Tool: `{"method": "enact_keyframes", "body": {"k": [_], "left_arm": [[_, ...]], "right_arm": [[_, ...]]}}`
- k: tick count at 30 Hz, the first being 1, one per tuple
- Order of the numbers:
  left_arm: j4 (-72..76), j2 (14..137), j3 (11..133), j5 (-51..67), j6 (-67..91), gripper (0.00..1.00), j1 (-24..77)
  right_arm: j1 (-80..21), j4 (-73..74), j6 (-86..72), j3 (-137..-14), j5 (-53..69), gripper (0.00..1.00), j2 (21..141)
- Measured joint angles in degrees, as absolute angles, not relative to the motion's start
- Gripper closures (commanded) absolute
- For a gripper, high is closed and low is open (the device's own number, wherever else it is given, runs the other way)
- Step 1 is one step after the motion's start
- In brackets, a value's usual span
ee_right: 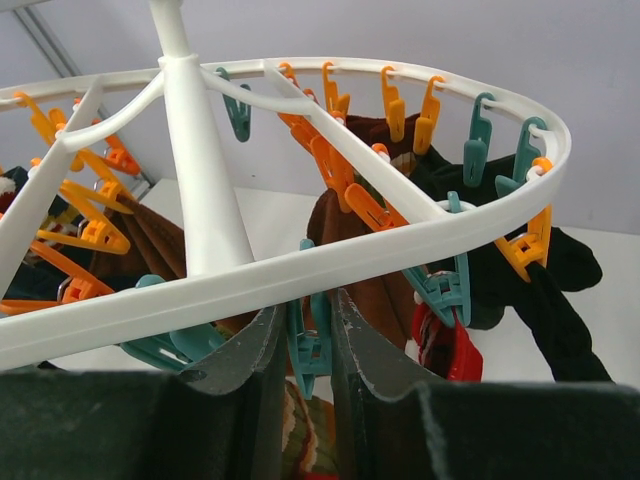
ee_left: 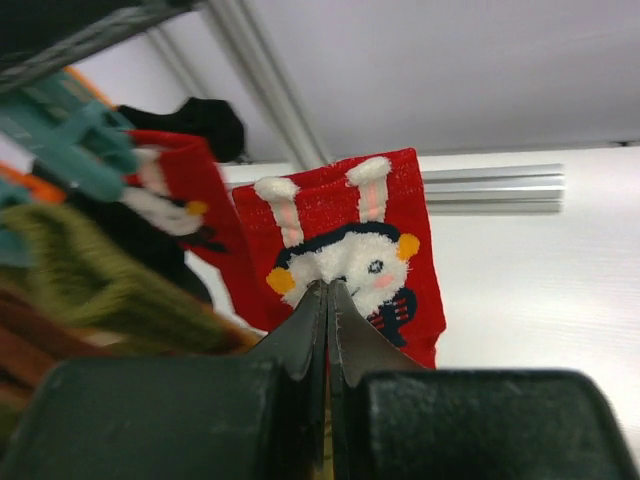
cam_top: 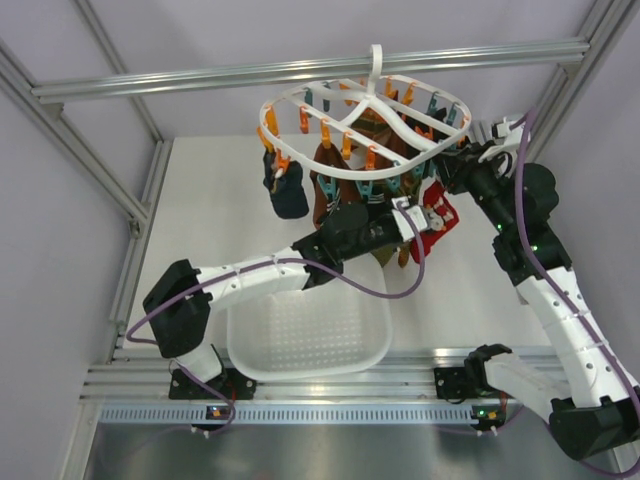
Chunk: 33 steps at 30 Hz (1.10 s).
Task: Clip the socks to the hanger
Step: Clamp the sock onto the hanger.
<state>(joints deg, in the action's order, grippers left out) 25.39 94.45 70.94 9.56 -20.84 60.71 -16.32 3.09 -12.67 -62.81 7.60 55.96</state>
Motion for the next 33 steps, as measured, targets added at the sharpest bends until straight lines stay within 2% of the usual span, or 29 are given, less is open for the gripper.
{"method": "enact_keyframes", "body": {"k": [11, 33], "left_arm": [[31.81, 94.67, 70.91, 9.15, -20.88, 1.0, 54.87], [33.32, 94.67, 67.92, 11.05, -19.51, 1.0, 52.73]], "right_arm": [[-16.32, 3.11, -13.19, -62.81, 7.57, 1.0, 56.03], [-15.92, 3.09, -13.3, -62.81, 7.6, 1.0, 56.31]]}}
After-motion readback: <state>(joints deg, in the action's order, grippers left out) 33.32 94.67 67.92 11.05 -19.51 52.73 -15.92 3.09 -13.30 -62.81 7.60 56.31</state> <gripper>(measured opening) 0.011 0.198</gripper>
